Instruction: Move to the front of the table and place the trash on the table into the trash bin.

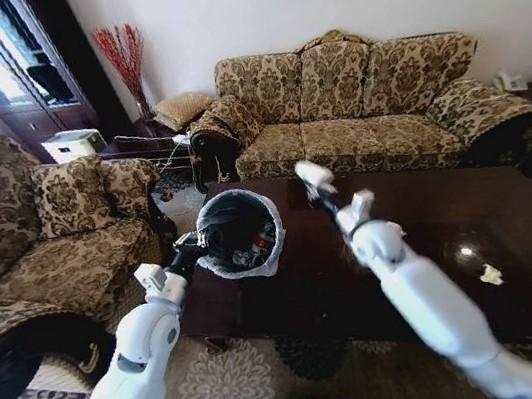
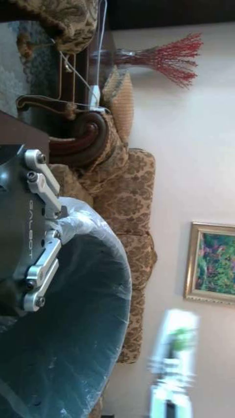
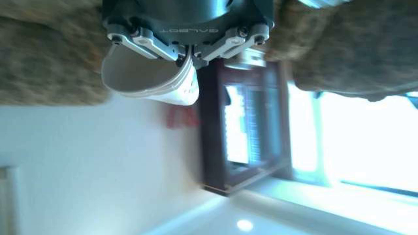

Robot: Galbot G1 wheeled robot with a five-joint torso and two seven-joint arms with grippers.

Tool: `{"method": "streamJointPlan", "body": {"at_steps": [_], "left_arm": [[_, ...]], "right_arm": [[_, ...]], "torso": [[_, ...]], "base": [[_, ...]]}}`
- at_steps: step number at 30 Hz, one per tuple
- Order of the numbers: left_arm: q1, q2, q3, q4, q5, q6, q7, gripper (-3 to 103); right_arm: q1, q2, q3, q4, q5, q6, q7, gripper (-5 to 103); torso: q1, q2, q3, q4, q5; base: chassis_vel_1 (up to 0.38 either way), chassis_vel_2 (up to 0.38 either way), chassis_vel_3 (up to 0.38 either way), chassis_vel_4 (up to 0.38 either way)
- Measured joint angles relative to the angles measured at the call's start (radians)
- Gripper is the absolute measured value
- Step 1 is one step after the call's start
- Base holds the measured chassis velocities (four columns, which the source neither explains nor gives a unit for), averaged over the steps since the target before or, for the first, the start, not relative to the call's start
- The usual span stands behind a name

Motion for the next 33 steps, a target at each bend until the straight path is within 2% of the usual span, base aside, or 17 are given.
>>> {"method": "streamJointPlan", "body": {"at_steps": [1, 4, 6, 9, 10, 12, 13, 16, 23, 25, 26, 27, 29, 30, 33], "left_arm": [[0.000, 0.000, 0.000, 0.000, 0.000, 0.000, 0.000, 3], [-0.002, 0.009, -0.002, 0.001, -0.020, 0.035, -0.012, 3], [-0.005, 0.012, -0.004, 0.002, -0.024, 0.058, -0.021, 3], [-0.012, 0.029, -0.009, 0.002, -0.037, 0.088, -0.037, 3], [-0.031, 0.068, -0.016, 0.006, -0.067, 0.118, -0.047, 3], [-0.039, 0.081, -0.018, 0.010, -0.076, 0.126, -0.050, 3], [-0.063, 0.112, -0.022, 0.023, -0.092, 0.142, -0.054, 3], [-0.099, 0.147, -0.019, 0.039, -0.112, 0.157, -0.058, 3], [-0.097, 0.147, -0.007, 0.017, -0.114, 0.170, -0.058, 3], [-0.093, 0.146, -0.007, 0.011, -0.114, 0.170, -0.058, 3], [-0.090, 0.145, -0.007, 0.007, -0.114, 0.170, -0.058, 3], [-0.089, 0.145, -0.007, 0.005, -0.114, 0.170, -0.058, 3], [-0.088, 0.144, -0.008, 0.001, -0.113, 0.170, -0.059, 3], [-0.088, 0.143, -0.009, -0.003, -0.113, 0.170, -0.059, 3], [-0.085, 0.140, -0.009, -0.011, -0.113, 0.170, -0.059, 3]], "right_arm": [[0.000, 0.000, 0.000, 0.000, 0.000, 0.000, 0.000, 0], [0.121, -0.026, -0.111, 0.092, 0.151, -0.043, 0.067, 0], [0.132, -0.045, -0.144, 0.137, 0.190, -0.066, 0.083, 0], [0.104, -0.082, -0.163, 0.188, 0.191, -0.093, 0.072, 0], [0.040, -0.126, -0.157, 0.222, 0.144, -0.122, 0.009, 0], [0.021, -0.140, -0.150, 0.228, 0.128, -0.127, -0.016, 0], [-0.021, -0.169, -0.127, 0.239, 0.100, -0.143, -0.072, 0], [-0.055, -0.195, -0.124, 0.244, 0.084, -0.152, -0.107, 0], [-0.013, -0.177, -0.186, 0.210, 0.080, -0.151, -0.101, 0], [0.014, -0.165, -0.218, 0.201, 0.076, -0.151, -0.072, 0], [0.044, -0.147, -0.252, 0.187, 0.076, -0.150, -0.034, -2], [0.062, -0.134, -0.268, 0.175, 0.076, -0.148, -0.019, 3], [0.078, -0.124, -0.282, 0.164, 0.076, -0.146, -0.012, 3], [0.092, -0.114, -0.296, 0.156, 0.075, -0.144, -0.007, 14], [0.119, -0.104, -0.326, 0.146, 0.072, -0.141, 0.003, 19]], "torso": [[0.000, 0.000, 0.000, 0.0000, 0.0000], [0.000, 0.000, 0.000, 0.0002, -0.0002], [0.000, 0.000, 0.000, 0.0003, -0.0003], [0.000, 0.000, 0.000, 0.0003, -0.0004], [0.000, 0.000, 0.000, -0.0002, 0.0006], [0.000, 0.000, 0.000, -0.0006, 0.0008], [0.000, 0.000, 0.000, -0.0010, 0.0007], [0.000, 0.000, 0.000, -0.0007, 0.0004], [0.000, 0.000, 0.000, -0.0004, 0.0001], [0.000, 0.000, 0.000, -0.0005, 0.0002], [0.000, 0.000, 0.000, -0.0004, 0.0001], [0.000, 0.000, 0.000, -0.0003, 0.0003], [0.000, 0.000, 0.000, 0.0000, 0.0000], [0.000, 0.000, 0.000, 0.0001, 0.0001], [0.000, 0.000, 0.000, 0.0000, 0.0001]], "base": [[0.000, 0.000, 0.000, 0.000], [0.000, 0.000, 0.000, 0.000], [0.000, 0.000, 0.000, 0.000], [0.000, 0.000, 0.000, 0.000], [0.000, 0.000, 0.000, 0.000], [0.000, 0.000, 0.000, 0.000], [0.000, 0.000, 0.000, 0.000], [0.000, 0.000, 0.000, 0.000], [0.000, 0.000, 0.000, 0.000], [0.000, 0.000, 0.000, 0.000], [0.000, 0.000, 0.000, 0.000], [0.000, 0.000, 0.000, 0.000], [0.000, 0.000, 0.000, 0.000], [0.000, 0.000, 0.000, 0.000], [0.000, 0.000, 0.000, 0.000]]}}
